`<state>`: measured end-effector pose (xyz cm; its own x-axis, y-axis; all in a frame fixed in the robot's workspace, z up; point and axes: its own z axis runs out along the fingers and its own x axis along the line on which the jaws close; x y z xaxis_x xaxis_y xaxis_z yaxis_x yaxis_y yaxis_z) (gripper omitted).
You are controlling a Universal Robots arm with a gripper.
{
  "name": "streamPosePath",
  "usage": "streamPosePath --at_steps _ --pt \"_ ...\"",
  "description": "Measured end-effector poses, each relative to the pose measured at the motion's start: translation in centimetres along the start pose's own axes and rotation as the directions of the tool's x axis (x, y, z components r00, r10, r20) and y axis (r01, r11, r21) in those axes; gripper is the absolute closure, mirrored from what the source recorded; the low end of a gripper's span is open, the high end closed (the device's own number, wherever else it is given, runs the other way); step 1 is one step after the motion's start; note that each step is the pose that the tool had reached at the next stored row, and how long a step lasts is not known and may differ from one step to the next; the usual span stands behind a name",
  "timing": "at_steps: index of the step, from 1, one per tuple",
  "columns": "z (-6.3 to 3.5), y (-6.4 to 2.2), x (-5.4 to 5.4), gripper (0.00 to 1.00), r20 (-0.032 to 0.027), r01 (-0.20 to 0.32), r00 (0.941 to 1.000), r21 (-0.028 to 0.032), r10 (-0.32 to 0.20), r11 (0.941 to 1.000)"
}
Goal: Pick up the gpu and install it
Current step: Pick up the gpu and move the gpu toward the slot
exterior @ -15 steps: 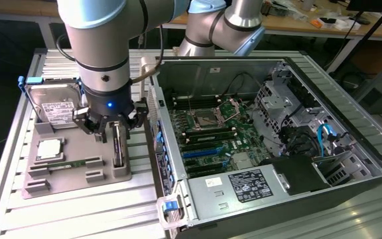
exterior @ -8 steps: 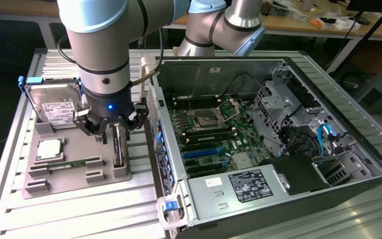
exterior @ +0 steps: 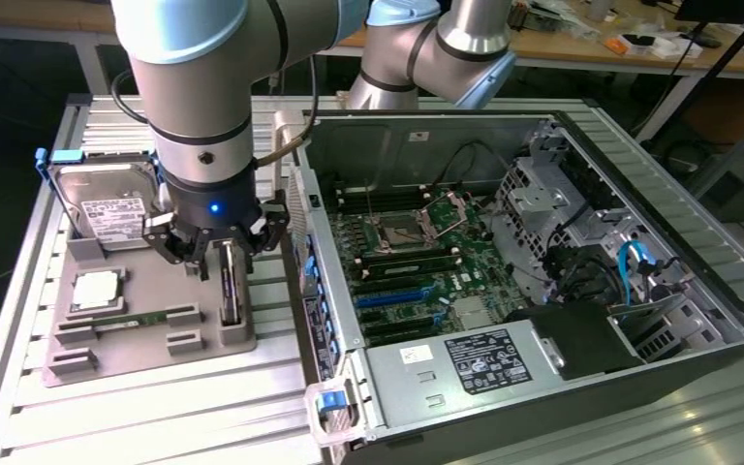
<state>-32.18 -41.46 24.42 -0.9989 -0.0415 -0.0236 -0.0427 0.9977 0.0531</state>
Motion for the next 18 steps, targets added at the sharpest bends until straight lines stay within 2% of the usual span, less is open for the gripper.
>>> streamPosePath --at_steps 4,5,11,12,18 --pt "0.00 0.00 0.00 0.47 0.0000 0.000 1.0000 0.0000 0.000 1.0000" --pt "0.00 0.00 0.00 0.55 0.0000 0.000 1.0000 0.0000 0.000 1.0000" --pt "0.00 0.00 0.00 0.56 0.0000 0.000 1.0000 0.0000 0.000 1.0000" --pt "0.00 0.00 0.00 0.63 0.0000 0.000 1.0000 0.0000 0.000 1.0000" --pt "0.00 0.00 0.00 0.63 0.0000 0.000 1.0000 0.0000 0.000 1.0000"
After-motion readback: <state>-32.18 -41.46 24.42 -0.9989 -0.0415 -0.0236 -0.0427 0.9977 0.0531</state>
